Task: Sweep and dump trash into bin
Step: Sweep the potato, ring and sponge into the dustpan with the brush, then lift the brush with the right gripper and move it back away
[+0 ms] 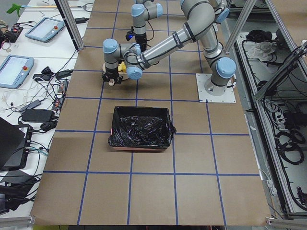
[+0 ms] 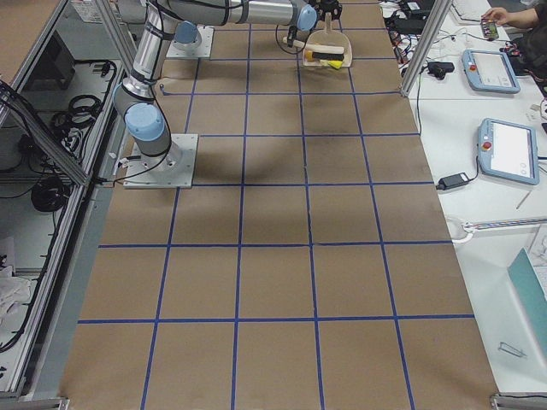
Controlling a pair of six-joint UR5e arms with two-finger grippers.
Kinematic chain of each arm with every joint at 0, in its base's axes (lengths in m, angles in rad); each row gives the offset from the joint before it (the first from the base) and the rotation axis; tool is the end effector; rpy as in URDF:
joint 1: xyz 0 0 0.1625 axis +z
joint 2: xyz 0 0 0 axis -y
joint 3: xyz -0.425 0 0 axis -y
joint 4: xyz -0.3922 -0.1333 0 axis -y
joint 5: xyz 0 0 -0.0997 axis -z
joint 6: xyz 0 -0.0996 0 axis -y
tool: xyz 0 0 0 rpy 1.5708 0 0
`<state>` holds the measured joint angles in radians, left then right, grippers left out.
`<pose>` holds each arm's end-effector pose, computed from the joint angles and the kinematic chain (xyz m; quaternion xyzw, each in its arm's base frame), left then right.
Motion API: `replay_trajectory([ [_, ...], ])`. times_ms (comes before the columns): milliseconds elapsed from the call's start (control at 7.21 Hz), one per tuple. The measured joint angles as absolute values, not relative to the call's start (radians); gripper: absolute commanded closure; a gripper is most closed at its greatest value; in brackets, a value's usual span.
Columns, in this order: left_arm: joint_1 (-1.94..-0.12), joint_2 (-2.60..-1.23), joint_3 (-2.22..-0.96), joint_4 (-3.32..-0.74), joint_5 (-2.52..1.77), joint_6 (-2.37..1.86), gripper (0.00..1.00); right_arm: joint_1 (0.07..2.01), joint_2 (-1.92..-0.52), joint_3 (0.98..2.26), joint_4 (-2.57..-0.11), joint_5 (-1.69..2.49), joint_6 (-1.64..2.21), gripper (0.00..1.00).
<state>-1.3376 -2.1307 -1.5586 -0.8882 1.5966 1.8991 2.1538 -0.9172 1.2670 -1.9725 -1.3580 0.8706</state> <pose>0.0283 -0.6847 0.2331 0.7376 0.6718 -0.0213 0.0652 0.5315 -0.5257 0.2734 0.1397 0.9841 0.0513 0.0965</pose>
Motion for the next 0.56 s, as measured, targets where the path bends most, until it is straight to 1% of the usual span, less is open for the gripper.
replay_trajectory([
  [555, -1.338, -2.131, -1.559, -0.888, 1.595, 1.899, 1.0, 2.132, -0.961, 1.27, -1.847, -1.466, 0.79, 1.0],
])
